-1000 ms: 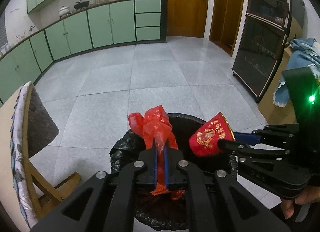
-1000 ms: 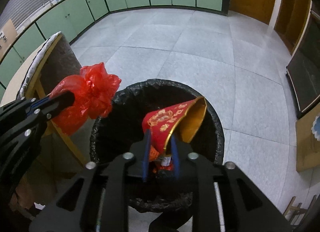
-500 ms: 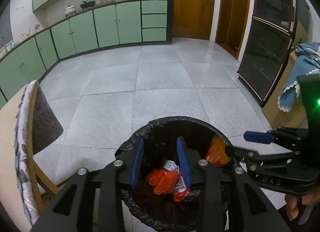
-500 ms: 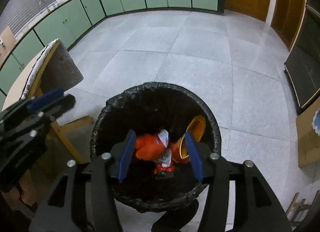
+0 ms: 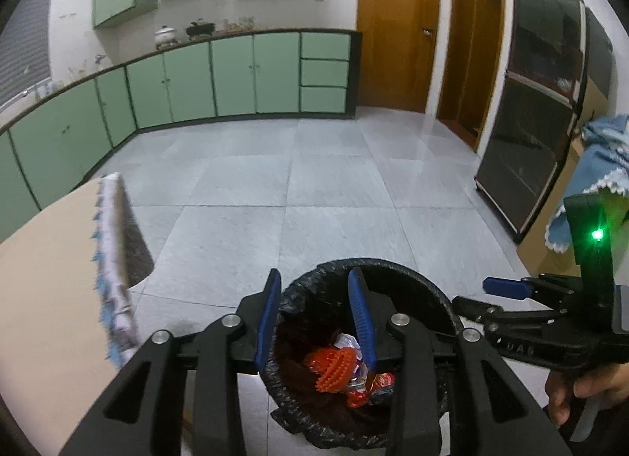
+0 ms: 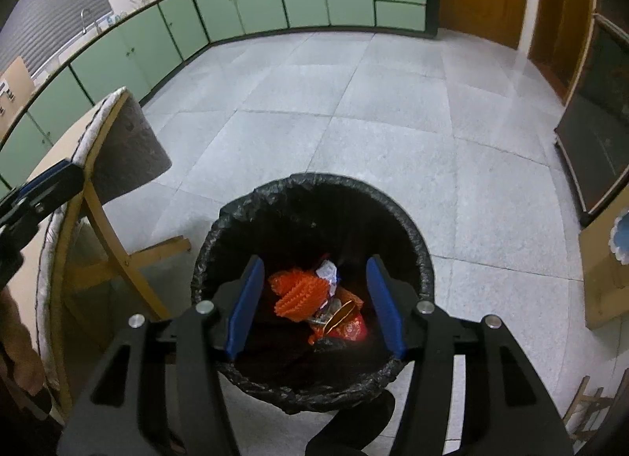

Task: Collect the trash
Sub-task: 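Move both open grippers back toward the remaining paper bag and cup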

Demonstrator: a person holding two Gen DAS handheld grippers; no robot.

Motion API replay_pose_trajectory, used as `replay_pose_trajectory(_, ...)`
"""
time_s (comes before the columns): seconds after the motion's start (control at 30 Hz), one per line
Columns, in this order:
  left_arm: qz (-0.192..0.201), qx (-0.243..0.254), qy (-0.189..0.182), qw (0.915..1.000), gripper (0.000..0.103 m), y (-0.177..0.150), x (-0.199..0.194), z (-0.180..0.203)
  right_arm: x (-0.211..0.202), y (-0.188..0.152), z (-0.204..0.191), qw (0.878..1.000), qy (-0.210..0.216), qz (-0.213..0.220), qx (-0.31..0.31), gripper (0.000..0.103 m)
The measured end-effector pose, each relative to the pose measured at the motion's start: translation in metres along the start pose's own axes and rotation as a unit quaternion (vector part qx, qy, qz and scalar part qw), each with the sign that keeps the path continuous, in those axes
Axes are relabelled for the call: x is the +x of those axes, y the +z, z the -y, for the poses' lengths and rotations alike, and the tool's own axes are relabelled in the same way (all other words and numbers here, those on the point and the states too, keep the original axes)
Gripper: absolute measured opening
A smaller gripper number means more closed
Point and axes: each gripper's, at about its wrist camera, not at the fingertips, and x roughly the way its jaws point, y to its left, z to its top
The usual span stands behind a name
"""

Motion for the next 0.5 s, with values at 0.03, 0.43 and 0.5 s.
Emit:
replay_pose_trajectory(0.03,0.006,-0.008,0.005,0.9999,0.043,-0.001,-0.011,-0.006,-0.010,0.001,-0.002,1.000,0.003,0.013,0.005,0.059)
replay_pose_trajectory(0.43,0.075,-0.074,0.146,0.9837,0.056,-0.056,-0.166,-0.113,-0.092,0.003,-0.114,0.991,0.076,0.087,-0.070,0.064)
replay_pose_trajectory(0.5,0.086,-0.085,0.180,0.9763,0.057,-0.070,-0.194,-0.136,-0.097,0.000,-0.143,0.987,0.090,0.093,-0.092,0.065)
